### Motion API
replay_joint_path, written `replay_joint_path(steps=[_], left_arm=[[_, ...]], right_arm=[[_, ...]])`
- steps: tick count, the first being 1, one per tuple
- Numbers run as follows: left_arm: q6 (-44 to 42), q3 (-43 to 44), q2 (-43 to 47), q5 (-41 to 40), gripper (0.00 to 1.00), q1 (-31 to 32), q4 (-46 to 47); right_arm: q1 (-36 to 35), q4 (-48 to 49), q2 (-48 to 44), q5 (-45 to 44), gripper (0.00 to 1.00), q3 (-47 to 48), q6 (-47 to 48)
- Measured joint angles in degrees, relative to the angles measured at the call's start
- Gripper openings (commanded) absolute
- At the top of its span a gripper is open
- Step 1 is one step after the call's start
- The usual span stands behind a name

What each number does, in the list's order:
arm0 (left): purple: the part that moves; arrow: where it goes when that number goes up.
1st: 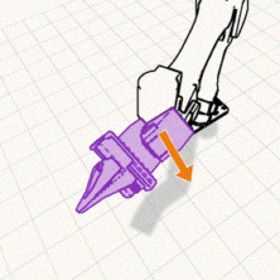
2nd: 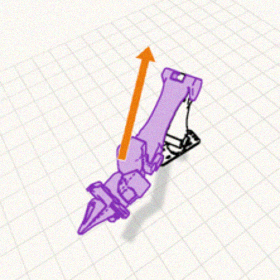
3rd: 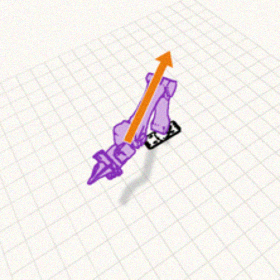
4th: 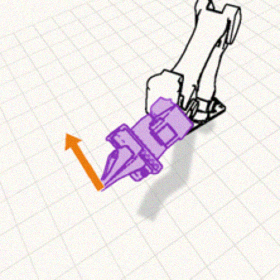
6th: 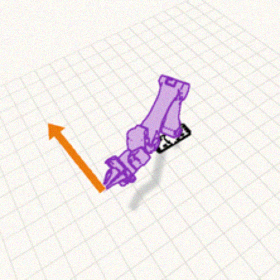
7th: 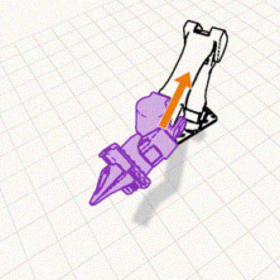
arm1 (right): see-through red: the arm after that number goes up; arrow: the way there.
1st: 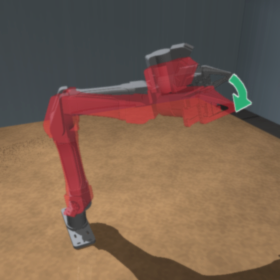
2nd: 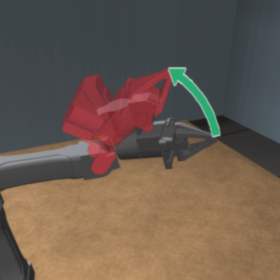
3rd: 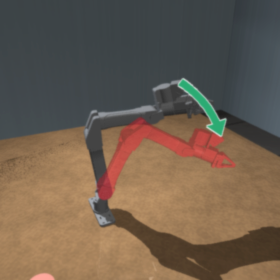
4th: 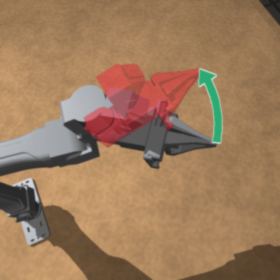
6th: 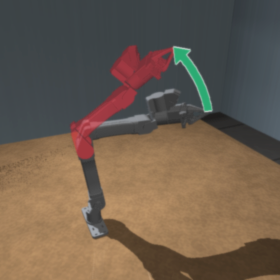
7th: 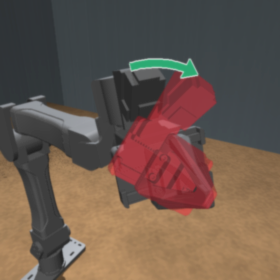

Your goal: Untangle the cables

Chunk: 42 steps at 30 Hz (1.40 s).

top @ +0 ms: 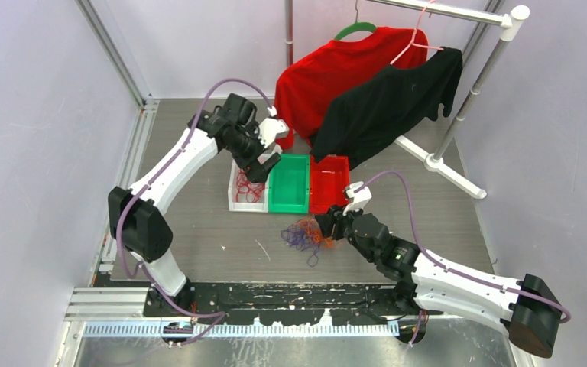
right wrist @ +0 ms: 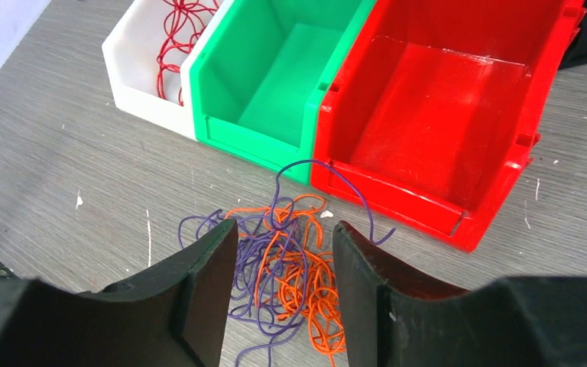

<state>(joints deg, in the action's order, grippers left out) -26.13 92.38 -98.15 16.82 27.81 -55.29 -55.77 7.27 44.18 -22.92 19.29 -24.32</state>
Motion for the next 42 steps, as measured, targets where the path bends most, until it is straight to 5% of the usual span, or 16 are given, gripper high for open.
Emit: replay_joint_path(steps=[13, 22, 31, 42], left_arm=[[5.0, 19.3, -0.8, 4.2, 0.99, -3.2, -18.8], [6.8, 21.1, -1.0, 6.2, 1.0, -8.7, -23.0], [6.9, 15.2, 1.5, 7.2, 1.0, -10.6, -23.2], [6.6, 13.3, 5.2, 7.7, 1.0, -10.5, -23.3]], right_arm=[[0.0, -3.0, 4.6, -2.3, 0.74, 0.5, -2.8], [0.0, -3.1, 16.0, 0.2, 0.64, 2.0, -5.7], [0.0, 0.6, 17.6, 1.1, 0.44, 2.0, -5.6], [0.0, -8.1, 12.0, -0.5, 0.56, 2.3, -7.1]])
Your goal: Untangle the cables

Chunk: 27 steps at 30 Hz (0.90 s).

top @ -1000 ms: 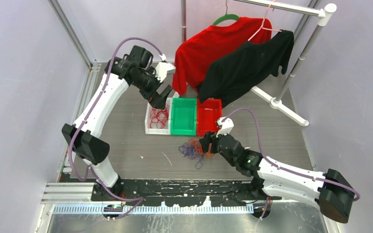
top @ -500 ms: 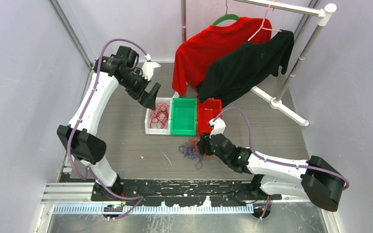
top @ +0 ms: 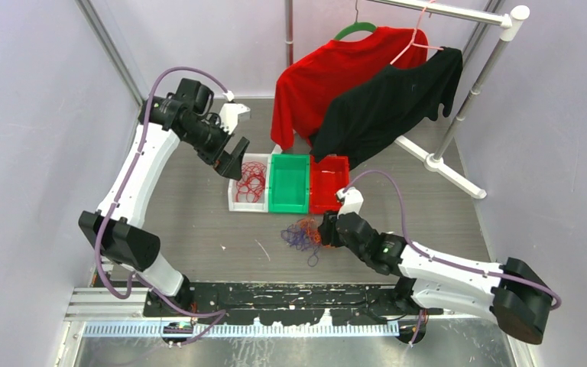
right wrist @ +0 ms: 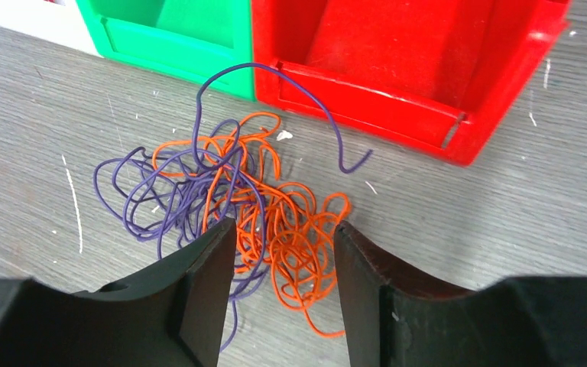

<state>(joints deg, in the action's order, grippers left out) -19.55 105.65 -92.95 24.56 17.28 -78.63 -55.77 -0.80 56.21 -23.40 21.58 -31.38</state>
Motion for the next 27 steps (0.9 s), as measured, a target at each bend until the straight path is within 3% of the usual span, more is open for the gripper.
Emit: replay_joint_path(steps=[5, 10, 19, 27], left_arm=[[-0.3, -1.3, 2.0, 0.1, 1.0, 0.0, -0.1], [-0.3, -1.3, 2.1, 0.1, 1.0, 0.0, -0.1], [-0.3, -2.3, 2.3, 0.2, 1.0, 0.0, 0.1], [-0.3, -3.3, 2.4, 0.6, 1.0, 0.0, 0.4]], right_arm=[[0.0, -7.8, -5.2, -0.3, 0.56, 0.4, -5.0], [0.0, -11.8, -5.9, 0.4, 0.48, -0.7, -9.8], [0.0, -11.9, -5.8, 1.0, 0.02, -2.2, -11.7], [0.0, -14.3, -10.7, 0.6, 0.01, 1.0, -8.1]])
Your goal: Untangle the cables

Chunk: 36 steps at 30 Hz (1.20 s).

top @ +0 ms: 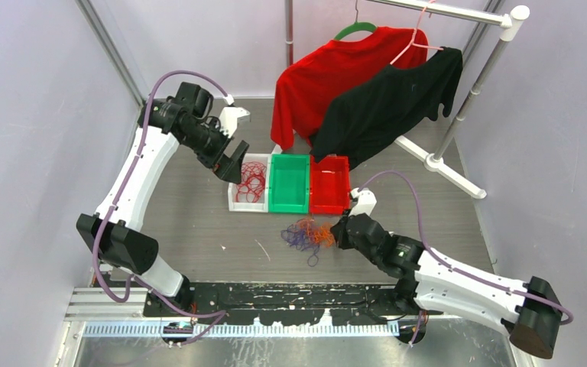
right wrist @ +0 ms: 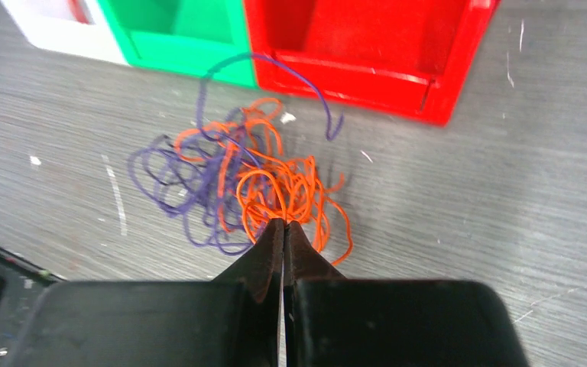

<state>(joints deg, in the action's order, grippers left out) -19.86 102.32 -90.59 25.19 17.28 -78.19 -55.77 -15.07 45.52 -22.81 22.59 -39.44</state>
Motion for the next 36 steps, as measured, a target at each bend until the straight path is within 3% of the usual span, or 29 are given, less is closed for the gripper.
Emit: replay_joint_path(steps=[9, 15, 22, 31, 36], left_arm=[[0.3, -1.7, 0.9, 2.5, 1.0, 0.0, 2.1], [1.8, -8.3, 5.3, 9.1, 0.99, 1.0, 6.7], [3.0, -16.5, 13.0, 13.9, 1.0, 11.5, 13.2], [8.8, -14.5, 14.9, 22.9, 1.0, 11.8, 16.9], [15.6, -15.0, 18.3, 24.4, 0.99, 11.9, 24.2]], right_arm=[[0.0, -4.7, -8.0, 0.9, 0.01, 6.4, 3.2], [0.0, -5.4, -9.0, 6.2, 0.01, 16.8, 6.8], [0.0, 1.0, -4.7, 13.4, 0.01, 29.1, 9.2], [0.0, 6.5, 3.0, 19.9, 0.01, 33.3, 9.1], [0.0, 7.3, 5.3, 21.6, 0.01, 34.3, 9.1]])
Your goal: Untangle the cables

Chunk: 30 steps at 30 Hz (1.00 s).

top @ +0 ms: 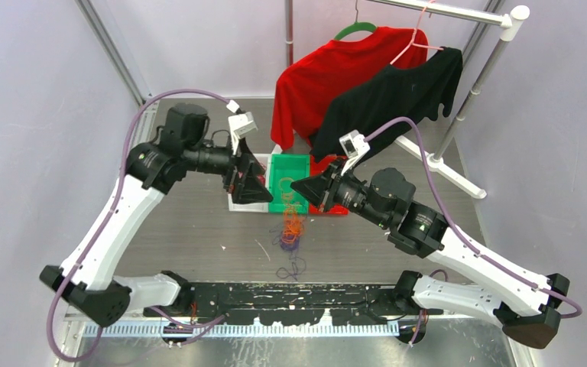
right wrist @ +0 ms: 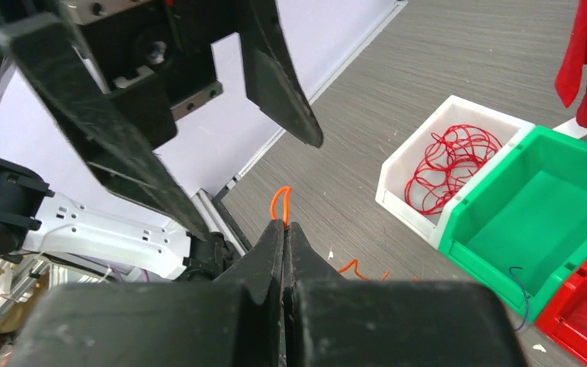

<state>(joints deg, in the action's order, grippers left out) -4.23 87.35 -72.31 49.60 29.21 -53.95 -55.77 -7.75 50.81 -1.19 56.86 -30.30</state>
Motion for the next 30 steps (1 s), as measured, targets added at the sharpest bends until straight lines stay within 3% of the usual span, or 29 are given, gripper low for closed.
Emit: replay_joint_path(steps=[8, 24, 30], left_arm=[[5.9, -1.3, 6.5, -2.1, 0.75, 5.2, 10.8], [0.6, -1.3, 3.3, -10.6, 0.47, 8.5, 10.9], [0.8, -1.3, 2.9, -11.0, 0.24, 9.8, 11.0]], right_arm=[[0.0, 2.6, 0.0, 0.6, 0.01, 0.0, 0.0], [0.0, 2.9, -0.6, 6.0, 0.01, 0.0, -0.7], [0.0, 3.3, -0.1, 8.0, 0.01, 0.0, -1.7]])
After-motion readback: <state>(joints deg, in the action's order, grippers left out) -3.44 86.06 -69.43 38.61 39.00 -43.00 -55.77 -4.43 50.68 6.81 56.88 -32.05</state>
